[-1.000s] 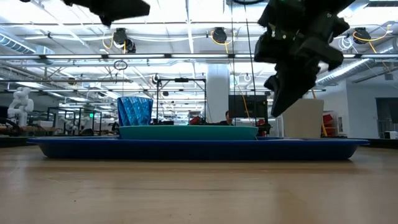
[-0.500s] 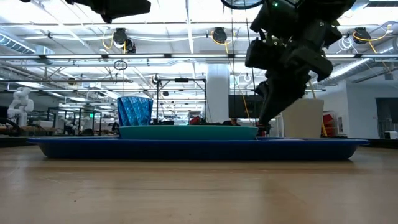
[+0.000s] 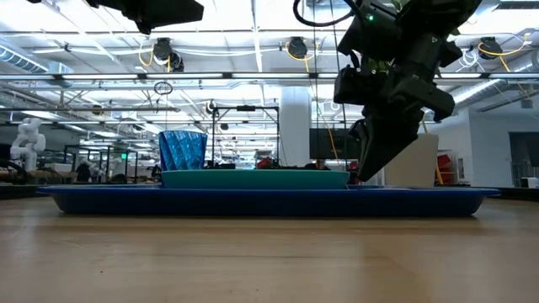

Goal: Pick and place plate/cup/fork/spoon on tray
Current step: Put the orange fork beside the light blue plate

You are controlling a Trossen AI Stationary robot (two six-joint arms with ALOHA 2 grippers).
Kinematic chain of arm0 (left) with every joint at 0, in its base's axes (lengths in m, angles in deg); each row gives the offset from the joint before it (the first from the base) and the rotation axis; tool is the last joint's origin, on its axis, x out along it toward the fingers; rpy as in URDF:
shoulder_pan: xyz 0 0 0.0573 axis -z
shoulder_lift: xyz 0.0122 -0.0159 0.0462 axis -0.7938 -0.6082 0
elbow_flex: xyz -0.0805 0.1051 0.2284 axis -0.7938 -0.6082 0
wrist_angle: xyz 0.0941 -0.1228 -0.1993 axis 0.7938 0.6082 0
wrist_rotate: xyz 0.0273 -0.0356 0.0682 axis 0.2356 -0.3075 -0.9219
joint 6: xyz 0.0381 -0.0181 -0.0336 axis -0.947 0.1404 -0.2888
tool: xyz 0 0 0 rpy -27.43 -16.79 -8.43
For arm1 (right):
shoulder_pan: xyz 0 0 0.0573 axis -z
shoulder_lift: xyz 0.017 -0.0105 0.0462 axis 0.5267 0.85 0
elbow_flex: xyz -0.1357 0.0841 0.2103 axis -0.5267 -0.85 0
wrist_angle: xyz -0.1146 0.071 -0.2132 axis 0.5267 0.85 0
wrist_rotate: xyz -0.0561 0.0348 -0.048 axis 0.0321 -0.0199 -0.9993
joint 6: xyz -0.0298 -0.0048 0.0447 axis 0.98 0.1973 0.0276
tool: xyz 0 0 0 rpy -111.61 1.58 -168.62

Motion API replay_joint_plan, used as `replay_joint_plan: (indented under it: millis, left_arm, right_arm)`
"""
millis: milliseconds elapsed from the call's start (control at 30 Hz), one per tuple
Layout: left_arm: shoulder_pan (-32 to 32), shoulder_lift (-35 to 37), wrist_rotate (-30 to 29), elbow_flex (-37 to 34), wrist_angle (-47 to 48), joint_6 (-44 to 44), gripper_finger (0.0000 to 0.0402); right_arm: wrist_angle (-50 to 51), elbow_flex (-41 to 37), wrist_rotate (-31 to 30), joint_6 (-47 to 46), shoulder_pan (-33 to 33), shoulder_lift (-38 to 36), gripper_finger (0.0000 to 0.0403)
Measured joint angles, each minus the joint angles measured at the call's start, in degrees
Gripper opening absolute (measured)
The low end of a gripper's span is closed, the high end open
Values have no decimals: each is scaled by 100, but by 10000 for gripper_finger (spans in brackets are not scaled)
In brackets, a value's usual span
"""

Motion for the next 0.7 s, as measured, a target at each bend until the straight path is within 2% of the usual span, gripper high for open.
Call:
replay_joint_plan:
  millis: [300,700]
  left_arm:
    - [7,0,0,0,4,44,102]
    - [7,1,2,0,13,66,102]
  right_arm:
    - [-68,-273,-133,-118,96,-13,0]
    - [400,-278,-316,-365,98,-52,0]
